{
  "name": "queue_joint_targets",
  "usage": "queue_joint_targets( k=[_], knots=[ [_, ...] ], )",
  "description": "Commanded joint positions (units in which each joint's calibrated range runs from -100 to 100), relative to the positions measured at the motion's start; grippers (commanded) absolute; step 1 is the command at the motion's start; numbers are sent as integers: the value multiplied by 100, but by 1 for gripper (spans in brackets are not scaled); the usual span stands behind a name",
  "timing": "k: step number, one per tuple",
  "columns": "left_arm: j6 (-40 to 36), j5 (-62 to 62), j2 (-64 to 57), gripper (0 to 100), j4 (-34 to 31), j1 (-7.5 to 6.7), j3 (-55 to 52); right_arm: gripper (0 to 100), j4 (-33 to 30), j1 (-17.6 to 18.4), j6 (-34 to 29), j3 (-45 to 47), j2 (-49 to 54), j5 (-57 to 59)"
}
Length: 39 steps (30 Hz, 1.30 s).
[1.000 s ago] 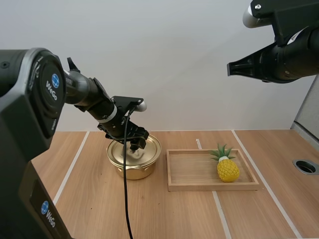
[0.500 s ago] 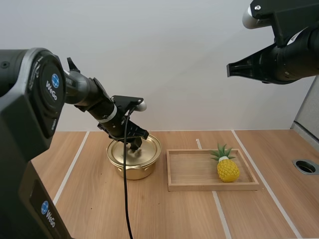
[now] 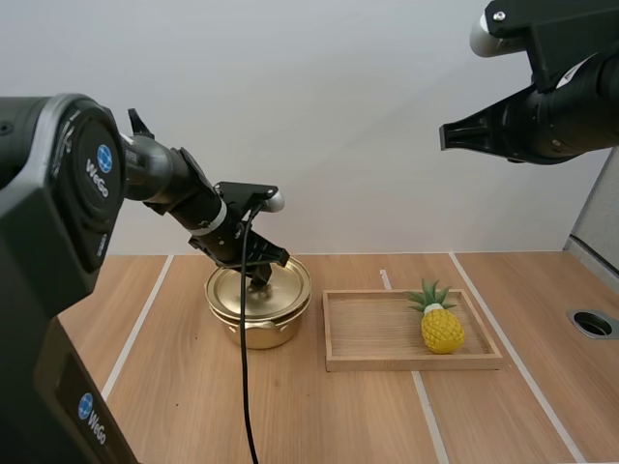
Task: Open the pot, put the pineapple inside, and close it
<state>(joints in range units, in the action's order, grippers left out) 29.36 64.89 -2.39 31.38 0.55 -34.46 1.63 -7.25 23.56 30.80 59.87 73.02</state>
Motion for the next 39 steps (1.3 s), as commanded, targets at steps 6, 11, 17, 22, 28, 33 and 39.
queue_joint_targets(
  k=[6,11,17,22,28,33,39],
  knots=[
    [-92,-202,-1130,0,273,-17,722,0,15,-34,29,-48,14,227],
    [-92,-783,-1900,0,580,-17,1030,0,15,-34,29,-48,14,227],
    [-92,-2429,-2798,0,725,-17,1191,0,15,-34,29,-48,38,225],
    [-92,-3350,-3496,0,825,-17,1430,0,26,-34,29,-48,38,225],
    [-92,-3956,-4048,0,876,-17,1792,0,300,-34,29,-48,38,225],
    [-92,-4409,-4358,0,876,-17,2020,0,677,-34,258,-48,38,225],
    [-92,-4794,-4607,0,876,-17,2169,0,912,-34,589,-48,38,245]
  ],
)
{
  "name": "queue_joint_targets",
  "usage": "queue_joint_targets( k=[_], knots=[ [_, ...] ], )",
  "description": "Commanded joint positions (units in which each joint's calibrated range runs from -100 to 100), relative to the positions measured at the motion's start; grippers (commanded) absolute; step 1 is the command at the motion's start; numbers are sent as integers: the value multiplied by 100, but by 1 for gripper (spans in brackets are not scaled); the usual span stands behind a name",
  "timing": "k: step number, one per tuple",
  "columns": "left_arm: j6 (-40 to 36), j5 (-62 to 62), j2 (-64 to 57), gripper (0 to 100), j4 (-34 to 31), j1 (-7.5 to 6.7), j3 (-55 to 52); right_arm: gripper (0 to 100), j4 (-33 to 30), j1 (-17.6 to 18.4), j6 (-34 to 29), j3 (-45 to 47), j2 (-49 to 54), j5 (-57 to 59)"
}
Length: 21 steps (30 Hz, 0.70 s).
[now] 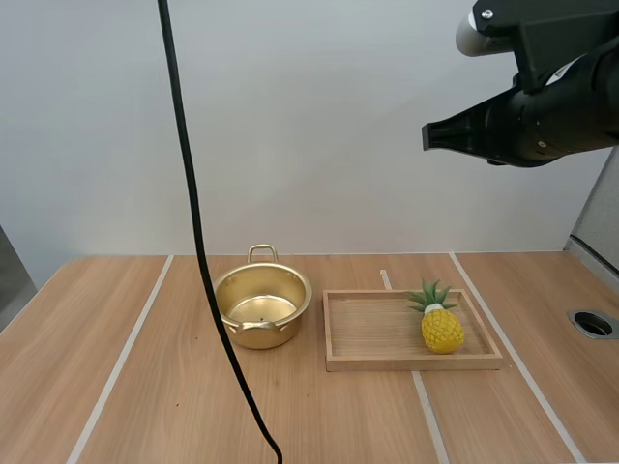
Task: Open the pot, put the pineapple inside, and close it
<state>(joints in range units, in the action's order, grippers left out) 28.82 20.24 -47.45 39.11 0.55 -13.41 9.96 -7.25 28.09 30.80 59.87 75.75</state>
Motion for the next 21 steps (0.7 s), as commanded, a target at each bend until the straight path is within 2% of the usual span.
queue_joint_targets(
  k=[1,5,12,21],
  knots=[
    [-38,-346,-147,0,102,-17,64,0,78,-34,156,-48,38,-28],
    [-38,-346,-177,0,102,-17,64,0,67,-34,250,-48,-80,-28],
    [-38,-346,-177,0,102,-17,64,0,-214,-34,250,-48,-1007,22],
    [-38,-346,-174,0,56,-17,64,0,-213,-34,233,-48,-1770,275]
  ],
)
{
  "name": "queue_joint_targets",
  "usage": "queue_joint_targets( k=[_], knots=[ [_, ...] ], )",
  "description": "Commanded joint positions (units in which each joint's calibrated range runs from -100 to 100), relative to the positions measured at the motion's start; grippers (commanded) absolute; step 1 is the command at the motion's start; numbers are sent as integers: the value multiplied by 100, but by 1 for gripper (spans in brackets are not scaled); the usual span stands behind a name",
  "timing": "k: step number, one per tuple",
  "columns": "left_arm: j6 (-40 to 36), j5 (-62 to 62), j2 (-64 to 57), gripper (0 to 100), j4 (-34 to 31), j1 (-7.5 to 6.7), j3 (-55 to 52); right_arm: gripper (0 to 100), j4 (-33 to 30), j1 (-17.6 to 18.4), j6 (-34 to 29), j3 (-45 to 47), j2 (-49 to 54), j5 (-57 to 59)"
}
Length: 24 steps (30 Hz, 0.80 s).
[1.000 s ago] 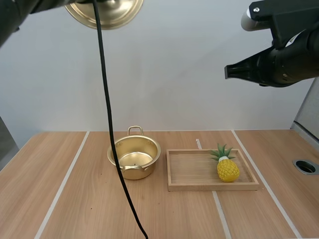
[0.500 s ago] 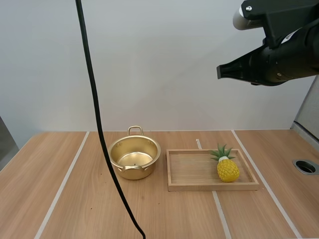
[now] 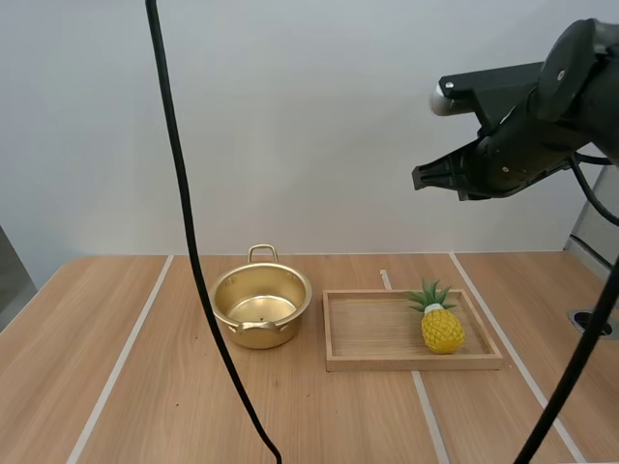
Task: Open the pot, put the pineapple inside, and close it
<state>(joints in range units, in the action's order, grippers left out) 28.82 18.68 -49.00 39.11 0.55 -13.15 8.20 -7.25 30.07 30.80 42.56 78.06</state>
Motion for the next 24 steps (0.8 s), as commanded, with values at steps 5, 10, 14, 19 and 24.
queue_joint_targets(
  k=[5,10,14,19,24],
  knots=[
    [-38,-190,-18,0,56,-17,38,0,-36,-34,35,-48,-77,182],
    [-38,-190,-18,0,56,-17,38,0,-36,-34,35,-48,-77,436],
    [-38,-190,-18,0,56,-17,38,0,-36,-34,121,-48,-77,656],
    [-38,-190,-18,0,56,-17,38,61,-72,-34,177,-48,-77,699],
    [-38,-190,-18,0,56,-17,38,100,-84,-34,177,-48,-77,699]
  ],
)
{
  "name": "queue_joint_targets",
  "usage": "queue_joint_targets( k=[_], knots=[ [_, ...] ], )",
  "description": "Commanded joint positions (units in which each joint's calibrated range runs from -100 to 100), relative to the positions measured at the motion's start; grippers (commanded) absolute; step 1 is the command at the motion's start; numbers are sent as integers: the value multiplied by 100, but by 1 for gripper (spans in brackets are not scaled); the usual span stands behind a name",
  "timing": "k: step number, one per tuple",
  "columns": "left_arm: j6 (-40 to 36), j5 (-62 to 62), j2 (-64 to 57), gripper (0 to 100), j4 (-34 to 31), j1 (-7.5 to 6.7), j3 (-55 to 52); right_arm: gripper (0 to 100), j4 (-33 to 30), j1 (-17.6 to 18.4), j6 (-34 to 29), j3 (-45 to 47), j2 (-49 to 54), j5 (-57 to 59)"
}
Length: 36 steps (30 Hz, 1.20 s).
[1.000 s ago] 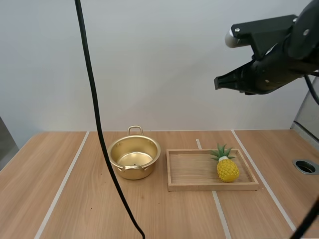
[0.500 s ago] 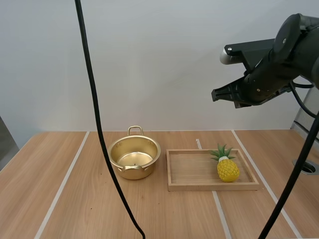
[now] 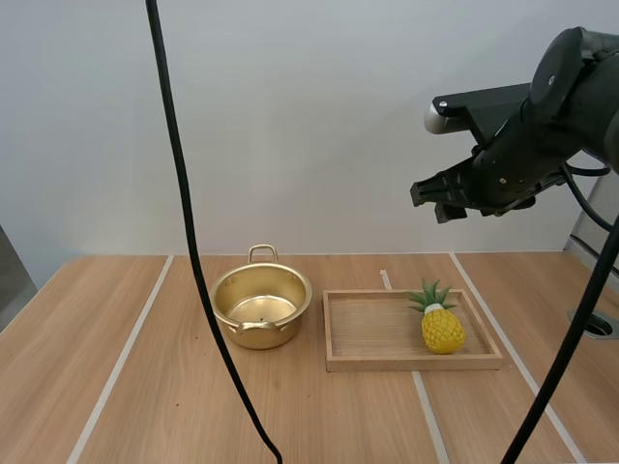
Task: Open the pot, put the pineapple inside, and close it
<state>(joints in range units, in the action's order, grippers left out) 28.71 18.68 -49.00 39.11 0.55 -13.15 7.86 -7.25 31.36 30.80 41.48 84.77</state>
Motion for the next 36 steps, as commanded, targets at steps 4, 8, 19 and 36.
queue_joint_targets(
  k=[4,8,19,36],
  knots=[
    [-27,-190,-18,0,56,-17,38,100,-67,-34,49,-48,-90,42],
    [-27,-190,-18,0,56,-17,38,100,-72,-34,49,-48,-315,117],
    [-27,-190,-18,0,56,-17,38,100,-177,-34,49,-48,-1111,185],
    [-27,-190,-18,0,56,-17,38,100,-304,-34,166,1570,-1777,-1770]
  ],
)
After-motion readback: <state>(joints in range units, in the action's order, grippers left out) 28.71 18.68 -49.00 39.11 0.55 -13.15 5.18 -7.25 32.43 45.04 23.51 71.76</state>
